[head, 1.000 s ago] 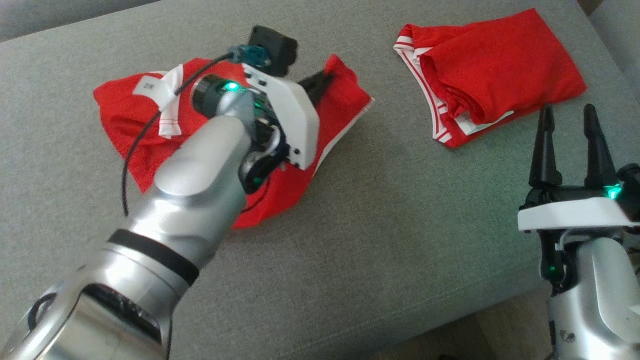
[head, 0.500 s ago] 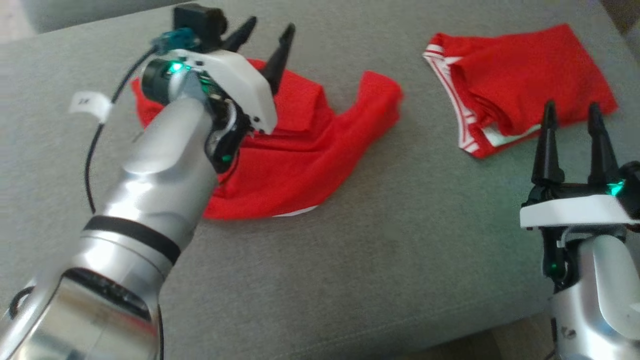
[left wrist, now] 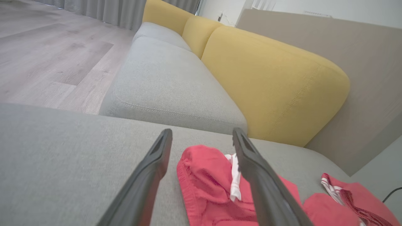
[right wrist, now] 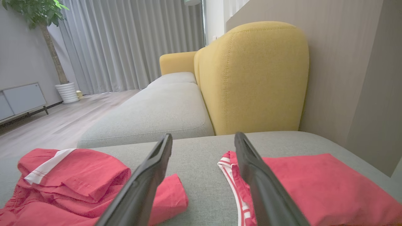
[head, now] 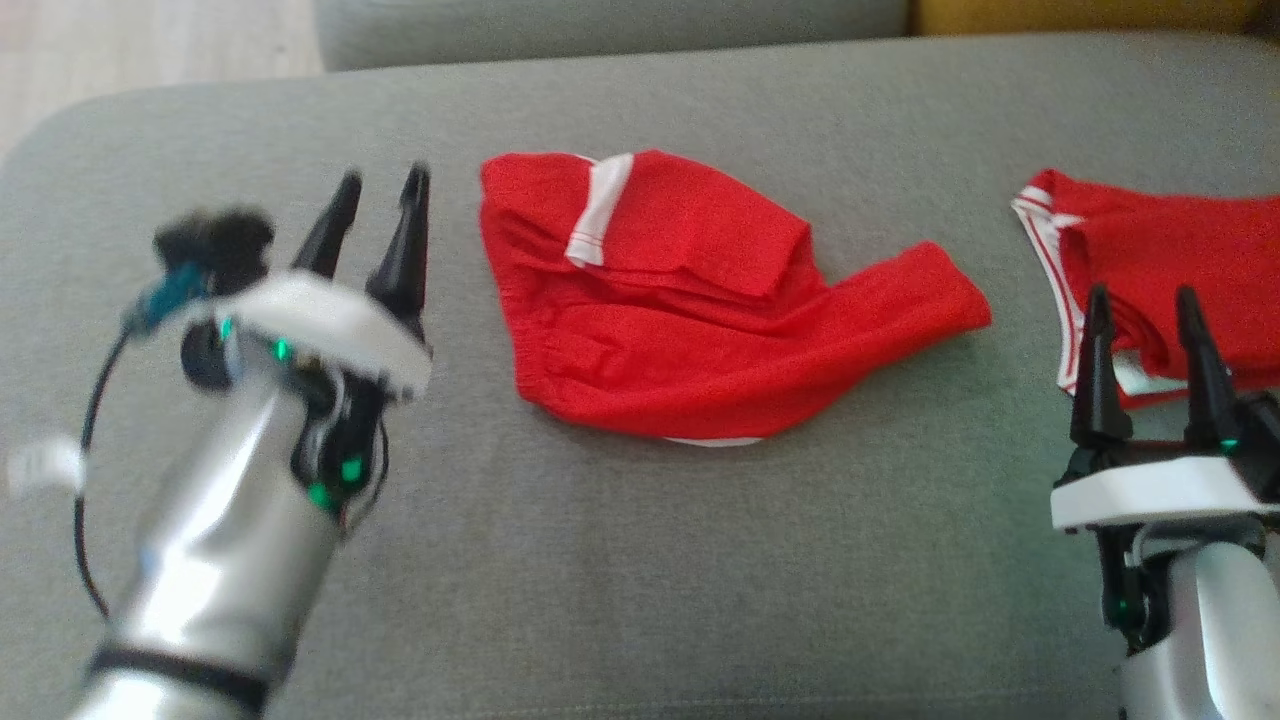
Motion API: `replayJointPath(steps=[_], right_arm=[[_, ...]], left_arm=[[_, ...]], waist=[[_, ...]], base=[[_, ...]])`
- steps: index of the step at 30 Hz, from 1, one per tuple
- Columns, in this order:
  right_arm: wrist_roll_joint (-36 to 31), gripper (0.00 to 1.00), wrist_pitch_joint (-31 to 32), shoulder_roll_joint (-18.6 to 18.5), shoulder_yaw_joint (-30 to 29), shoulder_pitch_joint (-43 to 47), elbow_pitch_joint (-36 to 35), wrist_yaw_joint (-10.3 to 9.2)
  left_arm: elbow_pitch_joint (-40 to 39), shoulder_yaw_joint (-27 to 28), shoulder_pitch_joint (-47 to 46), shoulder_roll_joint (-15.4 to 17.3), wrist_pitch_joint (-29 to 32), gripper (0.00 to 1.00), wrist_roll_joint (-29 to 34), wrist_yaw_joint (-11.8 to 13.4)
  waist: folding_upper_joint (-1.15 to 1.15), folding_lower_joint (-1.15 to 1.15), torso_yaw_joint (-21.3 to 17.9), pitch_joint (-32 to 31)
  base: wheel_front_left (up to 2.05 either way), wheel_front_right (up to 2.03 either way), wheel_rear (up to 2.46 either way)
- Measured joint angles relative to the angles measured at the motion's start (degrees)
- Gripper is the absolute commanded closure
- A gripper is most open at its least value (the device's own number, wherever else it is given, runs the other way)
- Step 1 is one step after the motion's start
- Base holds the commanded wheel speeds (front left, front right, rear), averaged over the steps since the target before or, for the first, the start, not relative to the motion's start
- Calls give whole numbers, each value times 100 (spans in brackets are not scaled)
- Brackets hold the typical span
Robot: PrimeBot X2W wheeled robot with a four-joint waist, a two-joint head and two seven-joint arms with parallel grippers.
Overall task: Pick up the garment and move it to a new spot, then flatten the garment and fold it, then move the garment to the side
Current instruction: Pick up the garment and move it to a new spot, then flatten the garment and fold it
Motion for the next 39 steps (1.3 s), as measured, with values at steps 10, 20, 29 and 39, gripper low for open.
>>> replayJointPath(steps=[10,20,29,39], right_arm=[[9,0,144,1,79,252,-167,0],[18,0,160,1,211,247,-231,0],[74,0,142,1,235,220,-199,0],[119,0,81,1,238,113,-103,0]], left_arm=[[-1492,635,2137,-98,0,0,168,200],[-1469,167,2001,-160,433,0,501,85],[-860,-609,1626,152,1071,0,1294,40],[-344,-973,1216,264,1060,0,1936,208]], waist=[[0,0,286,-228],[0,0,50,-99],[0,0,-248,146],[0,0,-438,359]], base=[[0,0,0],[0,0,0],[0,0,0],[0,0,0]])
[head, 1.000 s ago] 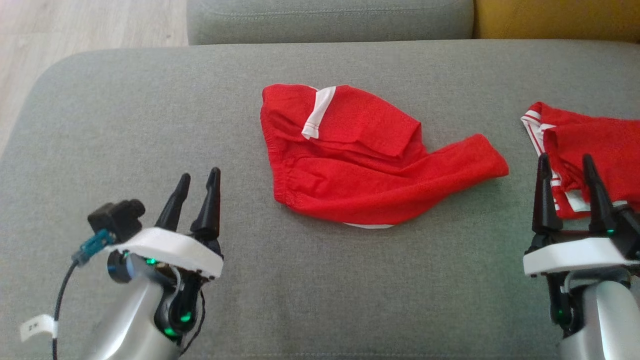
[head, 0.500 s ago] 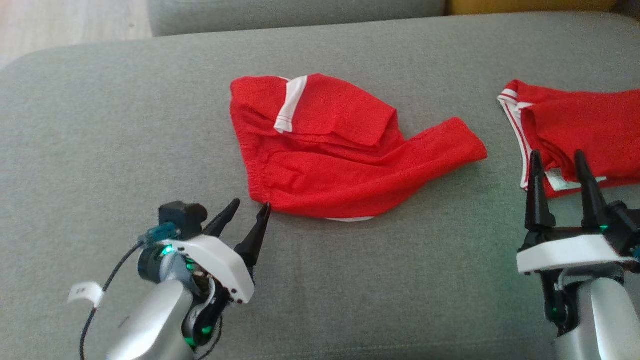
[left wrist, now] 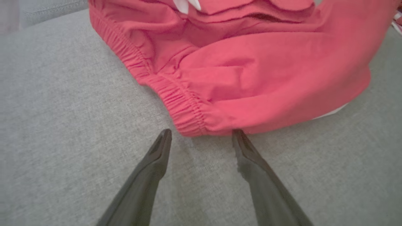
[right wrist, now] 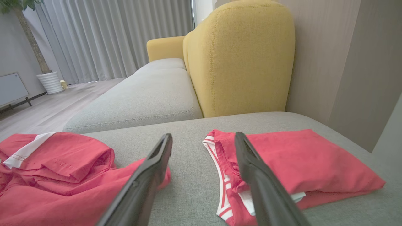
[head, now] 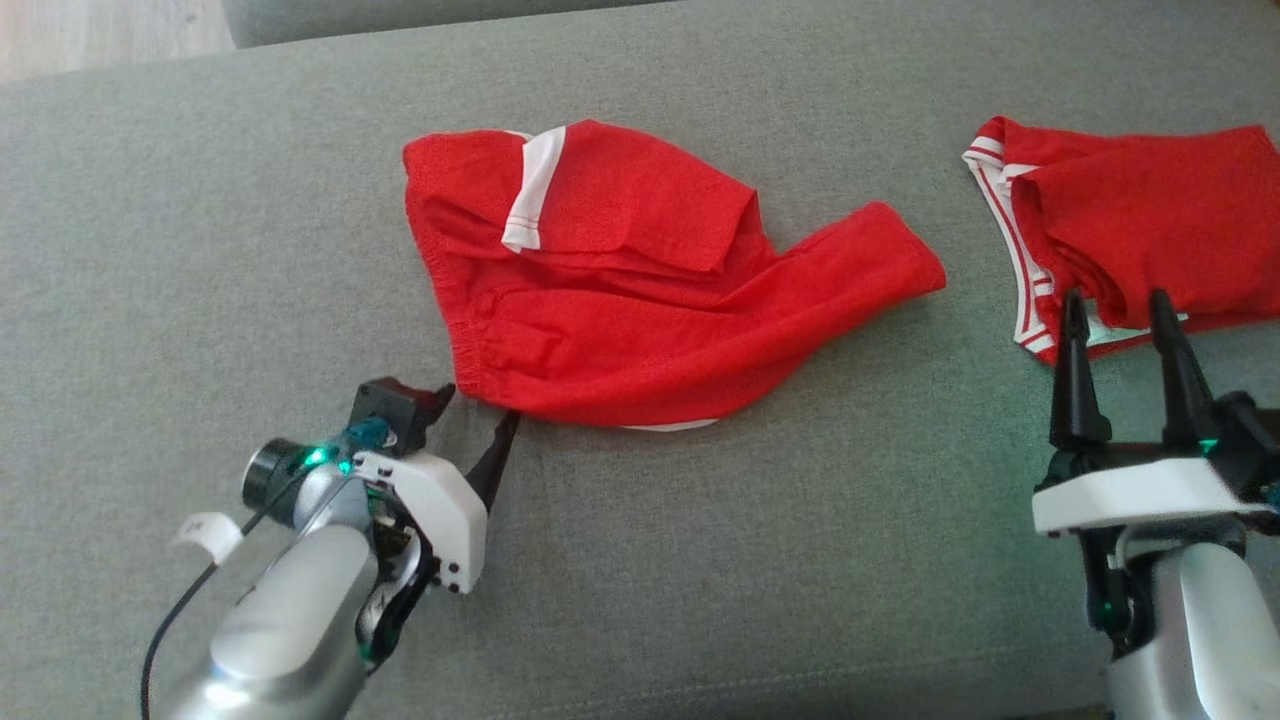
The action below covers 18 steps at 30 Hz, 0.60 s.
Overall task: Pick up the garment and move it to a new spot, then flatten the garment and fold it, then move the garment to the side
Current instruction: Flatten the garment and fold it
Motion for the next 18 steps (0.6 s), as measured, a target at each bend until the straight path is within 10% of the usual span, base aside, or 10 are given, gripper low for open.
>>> replayJointPath(steps=[6,7,9,18], right_arm=[[0,0,-48,0,9,-60,26,0],[0,0,-48,0,10,-65,34,0],[-1,0,-49,0,7,-70,52,0],[-2,0,-49,0,-31,-66,176,0]], left_arm=[[301,-58,-241,-153,-260,0,74,-22],[313,-56,-260,-187,-305,44,21,-80],[347,-40,-284,-263,-402,100,-87,-179],[63,272,-280,-260,-860,100,-481,-372]], waist=[[0,0,-67,72],[0,0,-75,73],[0,0,-77,61],[0,0,16,-219]], base=[[0,0,0],[0,0,0],[0,0,0],[0,0,0]])
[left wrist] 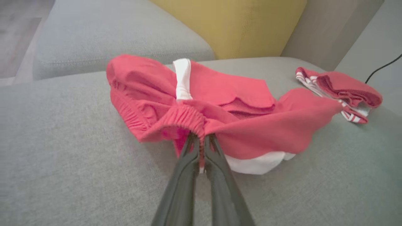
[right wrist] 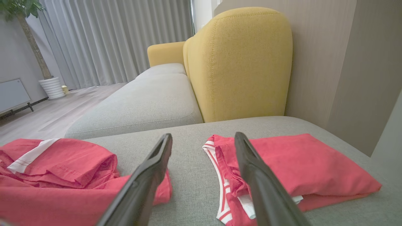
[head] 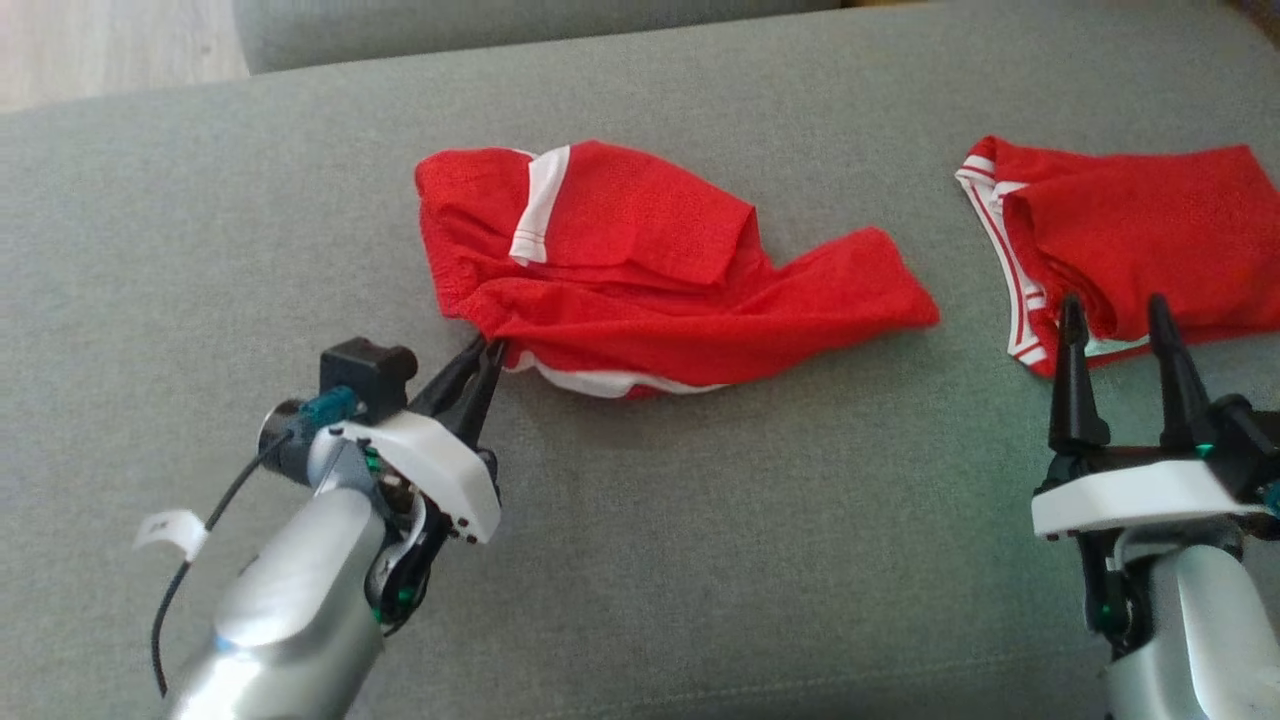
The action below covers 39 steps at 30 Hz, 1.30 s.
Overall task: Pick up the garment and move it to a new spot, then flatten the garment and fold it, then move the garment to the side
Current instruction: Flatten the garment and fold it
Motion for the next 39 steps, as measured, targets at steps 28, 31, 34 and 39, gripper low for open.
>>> replayJointPath(steps=[28,31,34,39], right_arm=[[41,0,-10,0,-73,76,211,0],[87,0,-26,0,-63,75,231,0],[111,0,-63,0,-47,73,261,0],[156,0,-94,0,-9,59,292,0]], left_arm=[[-3315,449,-699,845,855,100,100,586],[-3576,142,-916,650,1273,100,34,454],[-3739,-9,-1034,223,1578,100,-349,410],[-3776,82,-1263,-263,1937,100,-878,650]], waist=[[0,0,-100,-601],[0,0,-161,-604],[0,0,-210,-568],[0,0,-297,-475]], base=[[0,0,0],[0,0,0],[0,0,0],[0,0,0]])
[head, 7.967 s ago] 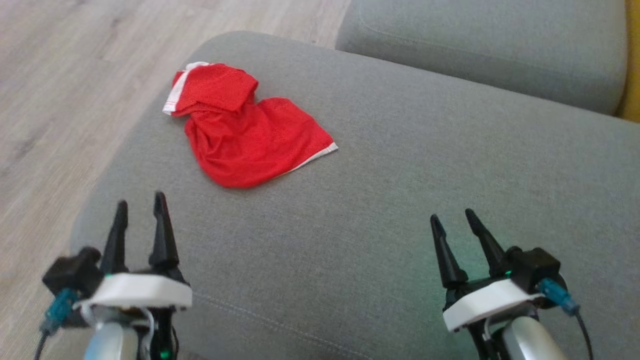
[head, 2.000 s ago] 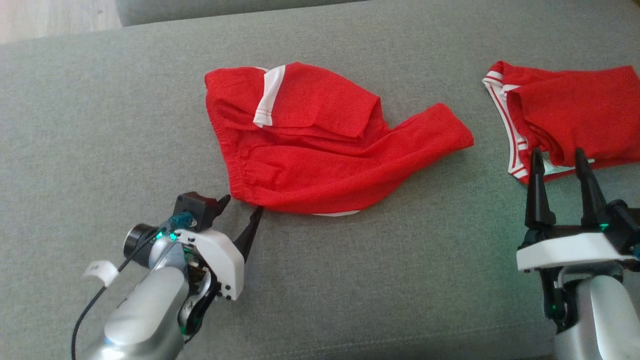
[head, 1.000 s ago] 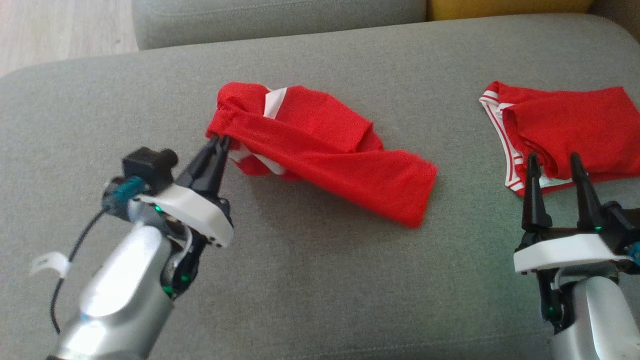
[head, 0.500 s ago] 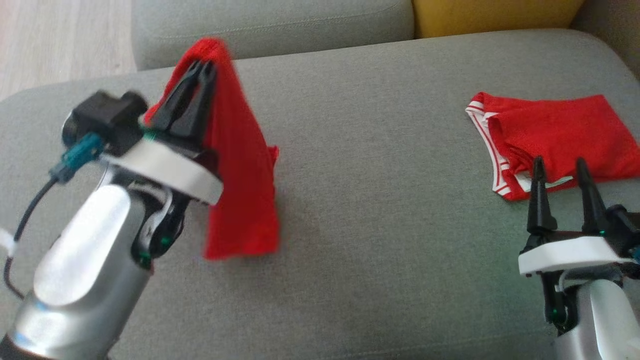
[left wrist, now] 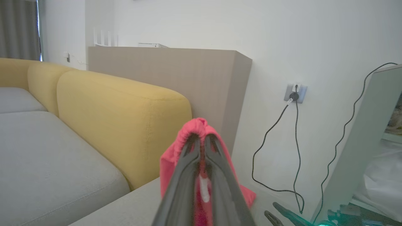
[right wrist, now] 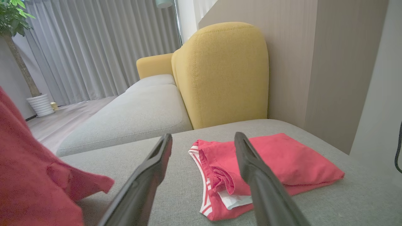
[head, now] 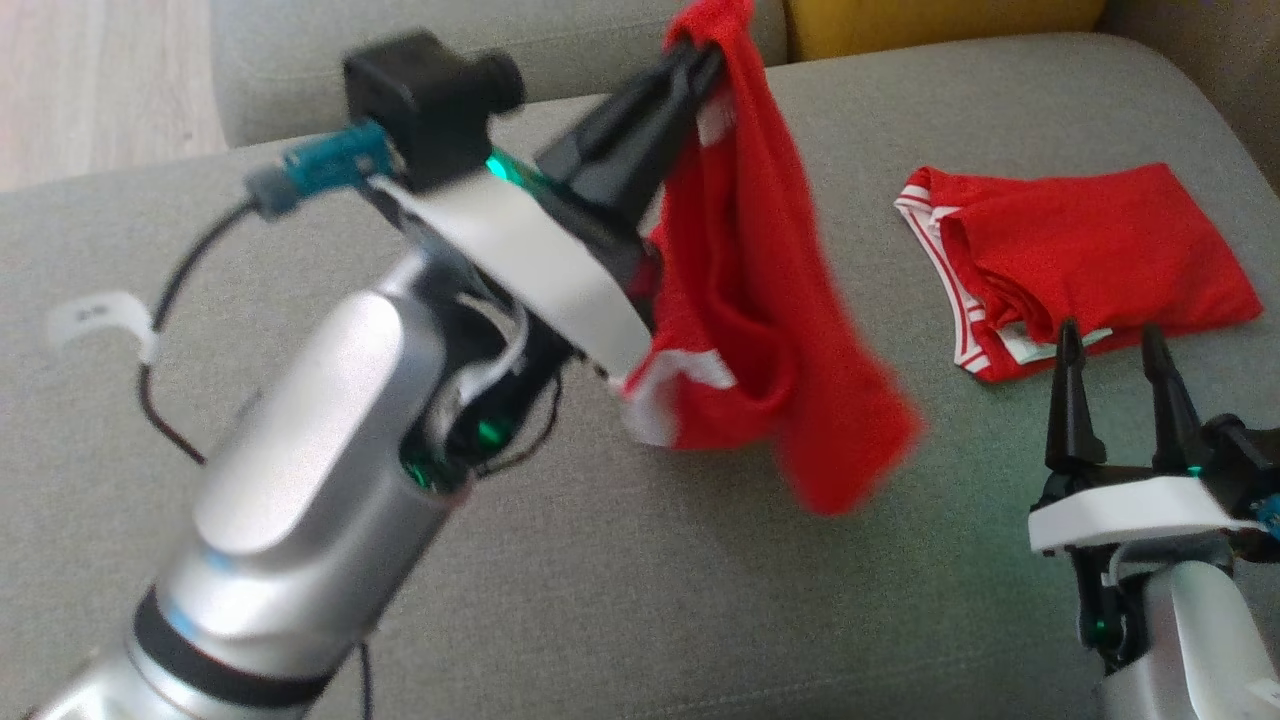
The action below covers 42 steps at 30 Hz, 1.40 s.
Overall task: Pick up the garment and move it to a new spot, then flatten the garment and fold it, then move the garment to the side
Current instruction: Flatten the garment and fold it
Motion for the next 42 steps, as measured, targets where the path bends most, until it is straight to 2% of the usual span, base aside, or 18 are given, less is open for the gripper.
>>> replayJointPath(steps=[5,13,16,20,21,22,23,24,25,26,27,28,35,42], right_arm=[[49,0,-52,0,23,-20,35,0],[99,0,-107,-1,130,-311,90,0],[99,0,-108,0,286,-405,96,0],[112,0,-109,-1,464,-495,123,0],[122,0,-109,-1,514,-510,125,0],[141,0,-109,0,560,-522,132,0],[141,0,-109,0,560,-522,132,0],[143,0,-109,0,597,-537,140,0],[143,0,-110,-1,612,-556,154,0],[143,0,-121,-1,615,-582,162,0],[142,0,-135,-2,613,-601,162,0],[141,0,-156,-2,615,-613,162,0],[66,0,-151,-2,681,-613,169,0],[-73,0,-62,-4,695,-558,96,0]], left_arm=[[590,114,-214,79,163,100,138,310],[2494,149,54,454,244,100,225,417],[3120,233,34,505,66,100,255,409],[3880,226,-155,504,-87,100,310,242],[4061,233,-214,501,-154,87,331,203],[4230,256,-268,494,-244,51,331,182],[4230,256,-268,494,-244,0,331,182],[4387,275,-319,491,-361,6,332,157],[4530,307,-372,480,-495,44,332,159],[4659,360,-422,463,-639,51,332,162],[4793,403,-487,437,-767,8,333,165],[4910,416,-549,432,-888,0,348,164],[5380,583,-706,288,-1514,0,245,-97],[5458,648,-661,210,-1712,0,1,-387]], waist=[[0,0,-89,157],[0,0,-219,542],[0,0,-256,711],[0,1,-299,905],[0,1,-309,942],[0,1,-316,971],[0,1,-316,971],[0,1,-321,994],[0,1,-320,1010],[0,1,-310,1018],[0,1,-293,1020],[0,1,-273,1016],[0,1,-64,863],[0,0,316,611]], base=[[0,0,0],[0,0,0],[0,0,0],[0,0,0],[0,0,0],[0,0,0],[0,0,0],[0,0,0],[0,0,0],[0,0,0],[0,0,0],[0,0,0],[0,0,0],[0,0,0]])
